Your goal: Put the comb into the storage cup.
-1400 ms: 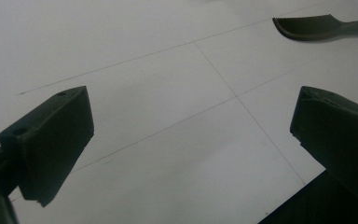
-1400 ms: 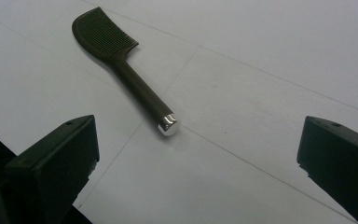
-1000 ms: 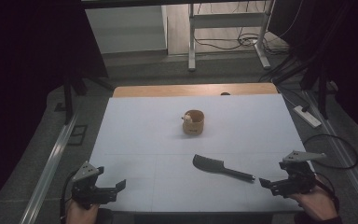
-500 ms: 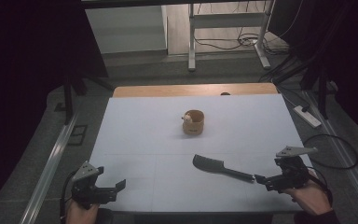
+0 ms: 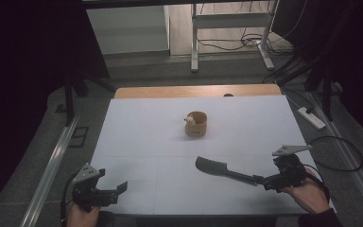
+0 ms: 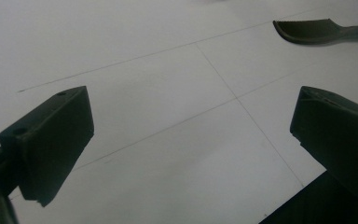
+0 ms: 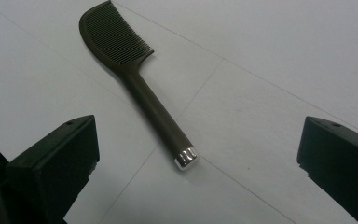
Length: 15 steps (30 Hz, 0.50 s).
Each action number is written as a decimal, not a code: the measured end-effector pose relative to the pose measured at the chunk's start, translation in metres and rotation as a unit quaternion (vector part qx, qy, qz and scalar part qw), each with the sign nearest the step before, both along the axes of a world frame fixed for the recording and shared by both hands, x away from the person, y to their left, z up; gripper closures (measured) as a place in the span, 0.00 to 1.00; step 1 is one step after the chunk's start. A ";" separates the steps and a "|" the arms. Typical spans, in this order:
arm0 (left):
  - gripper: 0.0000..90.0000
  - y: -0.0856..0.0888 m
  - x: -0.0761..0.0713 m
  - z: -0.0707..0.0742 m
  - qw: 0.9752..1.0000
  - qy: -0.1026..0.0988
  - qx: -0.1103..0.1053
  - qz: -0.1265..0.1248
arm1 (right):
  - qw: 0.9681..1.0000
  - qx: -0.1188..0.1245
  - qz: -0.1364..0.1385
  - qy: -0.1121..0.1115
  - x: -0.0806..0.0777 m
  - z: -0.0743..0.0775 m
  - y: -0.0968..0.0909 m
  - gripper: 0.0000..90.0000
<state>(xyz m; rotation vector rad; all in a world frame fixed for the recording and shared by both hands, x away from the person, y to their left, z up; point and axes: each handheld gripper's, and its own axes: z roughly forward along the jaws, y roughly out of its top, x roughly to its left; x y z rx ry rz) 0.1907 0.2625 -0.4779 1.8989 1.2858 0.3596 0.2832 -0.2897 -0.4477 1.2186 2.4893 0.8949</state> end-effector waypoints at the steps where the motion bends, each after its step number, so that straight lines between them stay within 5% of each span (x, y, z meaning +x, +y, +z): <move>1: 0.00 0.000 0.000 0.000 1.000 0.000 0.000 0.000 | 1.000 0.000 0.000 0.000 0.000 0.000 0.000 0.00; 15: 0.00 0.001 0.000 0.000 1.000 0.001 -0.003 -0.001 | 1.000 -0.021 0.004 0.014 0.016 -0.001 0.016 0.00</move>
